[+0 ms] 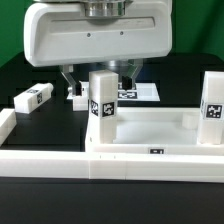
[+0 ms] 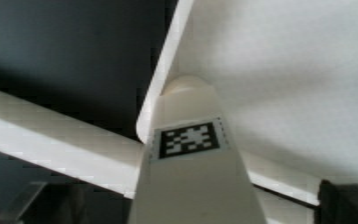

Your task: Assemble desk

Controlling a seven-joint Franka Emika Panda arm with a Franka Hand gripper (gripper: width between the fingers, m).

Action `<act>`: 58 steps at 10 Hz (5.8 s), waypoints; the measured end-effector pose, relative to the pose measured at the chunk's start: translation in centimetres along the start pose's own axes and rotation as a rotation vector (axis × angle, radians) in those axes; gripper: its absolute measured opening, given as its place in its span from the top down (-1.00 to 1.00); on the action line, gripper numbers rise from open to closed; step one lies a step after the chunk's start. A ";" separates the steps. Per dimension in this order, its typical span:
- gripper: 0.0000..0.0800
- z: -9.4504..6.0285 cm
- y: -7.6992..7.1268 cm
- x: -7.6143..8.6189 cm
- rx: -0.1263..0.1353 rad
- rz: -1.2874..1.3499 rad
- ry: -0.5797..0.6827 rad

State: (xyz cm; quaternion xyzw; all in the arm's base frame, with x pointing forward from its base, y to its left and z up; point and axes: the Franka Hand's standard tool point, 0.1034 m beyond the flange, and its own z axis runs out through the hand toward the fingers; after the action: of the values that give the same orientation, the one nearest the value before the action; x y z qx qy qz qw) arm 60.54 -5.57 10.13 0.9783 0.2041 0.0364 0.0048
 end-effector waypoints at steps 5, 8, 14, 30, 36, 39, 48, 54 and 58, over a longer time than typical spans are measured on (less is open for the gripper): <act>0.28 0.1 0.2 -0.2 0.002 -0.004 -0.002; 0.28 0.1 0.2 -0.2 0.003 0.088 -0.001; 0.28 0.1 -0.1 -0.1 0.023 0.745 0.022; -0.62 -0.2 0.1 0.5 0.021 0.653 0.039; -0.62 -0.1 0.3 0.4 -0.008 0.165 0.030; -0.62 -0.1 0.3 0.4 -0.025 -0.015 0.018; 0.27 -0.1 0.7 0.1 -0.026 -0.096 0.014; 0.27 -0.1 0.6 0.1 -0.019 0.478 0.022; 0.27 -0.1 0.7 -0.1 -0.009 0.766 0.025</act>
Offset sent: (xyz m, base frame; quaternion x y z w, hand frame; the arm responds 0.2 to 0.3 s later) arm 0.0000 0.0000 0.0000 0.0000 0.0000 0.0000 1.0000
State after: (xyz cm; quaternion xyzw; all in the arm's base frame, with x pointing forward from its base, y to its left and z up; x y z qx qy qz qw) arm 60.74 -6.24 10.19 0.9831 -0.1762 0.0485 -0.0075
